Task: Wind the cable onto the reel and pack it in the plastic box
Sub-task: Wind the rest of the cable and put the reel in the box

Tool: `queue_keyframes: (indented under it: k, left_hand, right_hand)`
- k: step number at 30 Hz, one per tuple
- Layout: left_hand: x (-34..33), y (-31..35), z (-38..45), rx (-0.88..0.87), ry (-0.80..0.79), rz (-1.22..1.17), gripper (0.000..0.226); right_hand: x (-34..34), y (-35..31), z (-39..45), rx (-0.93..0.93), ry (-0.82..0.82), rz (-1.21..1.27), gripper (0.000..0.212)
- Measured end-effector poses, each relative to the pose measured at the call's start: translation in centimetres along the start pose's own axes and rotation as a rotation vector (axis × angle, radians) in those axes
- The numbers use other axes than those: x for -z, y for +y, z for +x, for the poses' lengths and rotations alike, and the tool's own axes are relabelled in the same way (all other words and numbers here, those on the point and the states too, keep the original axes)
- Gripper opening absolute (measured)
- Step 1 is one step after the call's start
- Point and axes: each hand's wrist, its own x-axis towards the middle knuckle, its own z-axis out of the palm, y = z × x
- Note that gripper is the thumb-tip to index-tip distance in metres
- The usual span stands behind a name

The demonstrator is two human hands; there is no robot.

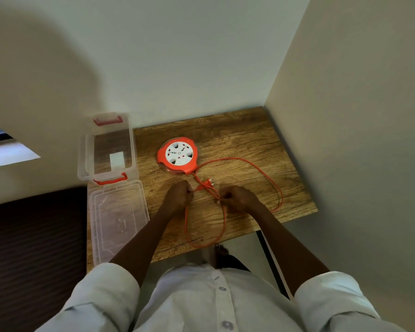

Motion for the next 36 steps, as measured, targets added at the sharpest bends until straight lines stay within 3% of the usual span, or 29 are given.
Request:
queue_keyframes:
  k: [4, 8, 12, 18, 22, 26, 29, 32, 36]
  left_hand:
    - [0.3, -0.4, -0.2, 0.135, -0.061, -0.108, 0.013]
    - [0.1, -0.5, -0.4, 0.214, -0.081, -0.195, 0.015]
    - [-0.3, 0.0, -0.6, 0.264, -0.085, -0.314, 0.016]
    - [-1.5, 1.8, -0.2, 0.317, -0.049, -0.463, 0.015]
    - [-2.2, 2.9, 0.2, 0.347, -0.074, -0.545, 0.014]
    - [-3.0, 3.7, 0.5, 0.397, -0.077, -0.654, 0.016]
    - [-3.5, 4.0, 0.7, 0.406, -0.064, -0.702, 0.015]
    - [-3.7, 4.2, 0.7, 0.367, -0.078, -0.717, 0.006]
    - [-3.8, 4.2, 0.6, 0.328, -0.069, -0.724, 0.016]
  right_hand:
    - [0.1, 0.2, 0.0, 0.027, 0.038, 0.090, 0.024]
    - [0.8, 0.5, -0.3, 0.051, 0.074, 0.431, 0.017]
    - [1.5, 1.1, -0.9, 0.013, 0.102, 0.680, 0.036]
    - [1.8, 0.9, -1.3, -0.011, 0.022, 0.781, 0.021]
    - [1.4, 0.7, -1.4, -0.017, 0.014, 0.814, 0.035]
    - [0.8, 0.5, -1.4, -0.037, 0.018, 0.786, 0.031]
    - [0.4, 0.4, -1.3, -0.089, 0.051, 0.876, 0.044]
    - [0.4, 0.3, -1.2, -0.043, 0.028, 0.843, 0.043]
    - [0.6, -0.2, -0.8, -0.049, 0.060, 0.861, 0.038]
